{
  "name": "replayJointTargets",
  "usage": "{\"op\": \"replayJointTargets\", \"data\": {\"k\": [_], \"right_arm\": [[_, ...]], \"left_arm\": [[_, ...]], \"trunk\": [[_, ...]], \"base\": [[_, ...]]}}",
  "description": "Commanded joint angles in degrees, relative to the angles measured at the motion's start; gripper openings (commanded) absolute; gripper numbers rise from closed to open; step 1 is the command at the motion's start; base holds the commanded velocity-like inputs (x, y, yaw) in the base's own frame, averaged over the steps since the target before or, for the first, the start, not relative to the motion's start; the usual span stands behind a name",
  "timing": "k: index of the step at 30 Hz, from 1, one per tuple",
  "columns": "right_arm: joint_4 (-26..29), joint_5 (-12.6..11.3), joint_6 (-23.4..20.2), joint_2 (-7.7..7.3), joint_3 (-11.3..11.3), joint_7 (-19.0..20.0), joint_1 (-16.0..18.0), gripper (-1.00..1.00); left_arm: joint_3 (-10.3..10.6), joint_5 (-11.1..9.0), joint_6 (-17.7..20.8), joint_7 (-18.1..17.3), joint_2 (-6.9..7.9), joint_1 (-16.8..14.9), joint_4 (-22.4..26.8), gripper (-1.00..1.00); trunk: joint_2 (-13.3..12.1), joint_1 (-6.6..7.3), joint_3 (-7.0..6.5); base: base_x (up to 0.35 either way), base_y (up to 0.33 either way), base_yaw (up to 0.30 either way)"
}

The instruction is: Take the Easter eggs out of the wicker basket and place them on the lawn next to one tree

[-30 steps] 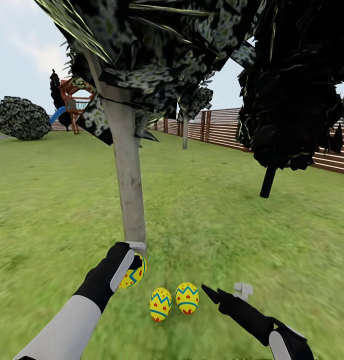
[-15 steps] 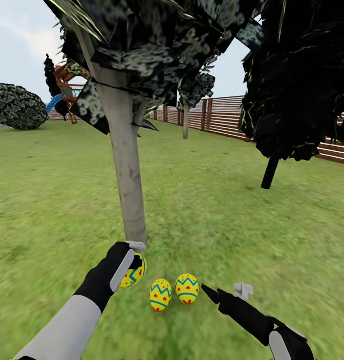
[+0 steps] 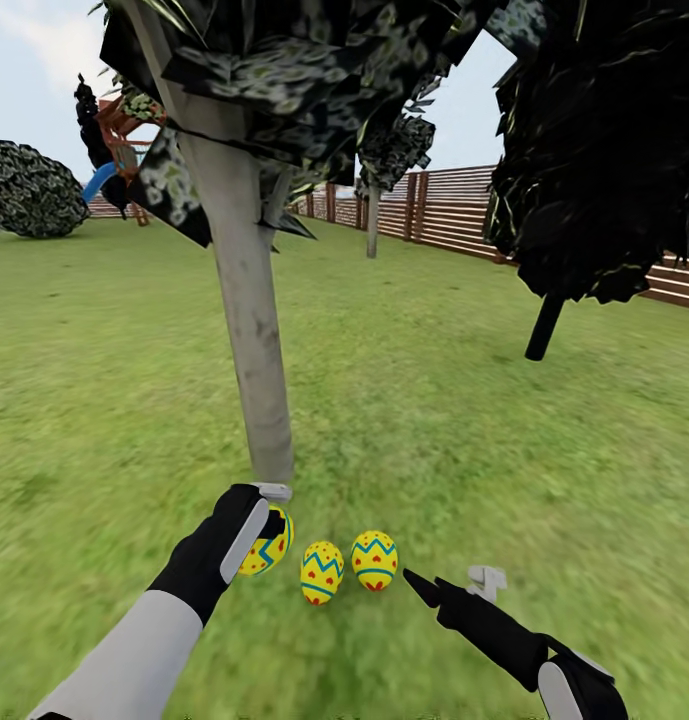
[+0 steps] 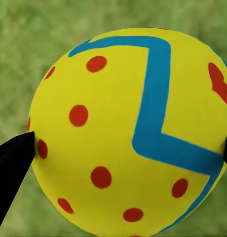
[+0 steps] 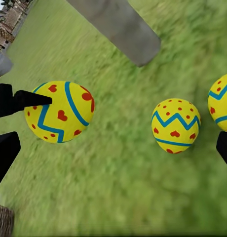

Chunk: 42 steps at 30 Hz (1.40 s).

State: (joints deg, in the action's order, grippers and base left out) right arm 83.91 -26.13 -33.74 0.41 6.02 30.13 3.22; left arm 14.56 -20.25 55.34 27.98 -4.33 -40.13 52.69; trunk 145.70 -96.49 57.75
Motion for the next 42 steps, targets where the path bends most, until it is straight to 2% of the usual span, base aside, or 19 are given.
{"op": "replayJointTargets", "data": {"k": [1, 25, 31, 42], "right_arm": [[0.0, -0.3, -0.4, 0.06, 0.1, 0.1, 0.0, 1.00], [0.0, -0.3, -0.6, 0.06, 0.1, 0.0, 0.0, 1.00], [0.0, -0.3, -0.5, 0.03, 0.2, 0.1, 0.0, 1.00], [0.0, -0.3, -0.5, 0.03, 0.2, 0.0, 0.0, 1.00]], "left_arm": [[0.1, -0.6, 0.1, 0.6, 0.04, 0.0, 0.0, -1.00], [0.1, -0.5, 0.0, 0.7, 0.10, 0.0, 0.0, -1.00], [0.2, -0.2, -2.7, 1.1, 0.11, 0.0, 0.0, -1.00], [0.3, -0.2, -3.5, 1.3, 0.18, 0.0, 0.0, -1.00]], "trunk": [[0.0, -0.01, 0.28], [0.4, -0.63, 5.60], [0.4, -0.78, 6.93], [0.6, -1.07, 9.37]], "base": [[0.000, 0.000, 0.000], [0.000, 0.000, 0.000], [0.000, 0.000, 0.000], [0.000, 0.000, 0.000]]}}
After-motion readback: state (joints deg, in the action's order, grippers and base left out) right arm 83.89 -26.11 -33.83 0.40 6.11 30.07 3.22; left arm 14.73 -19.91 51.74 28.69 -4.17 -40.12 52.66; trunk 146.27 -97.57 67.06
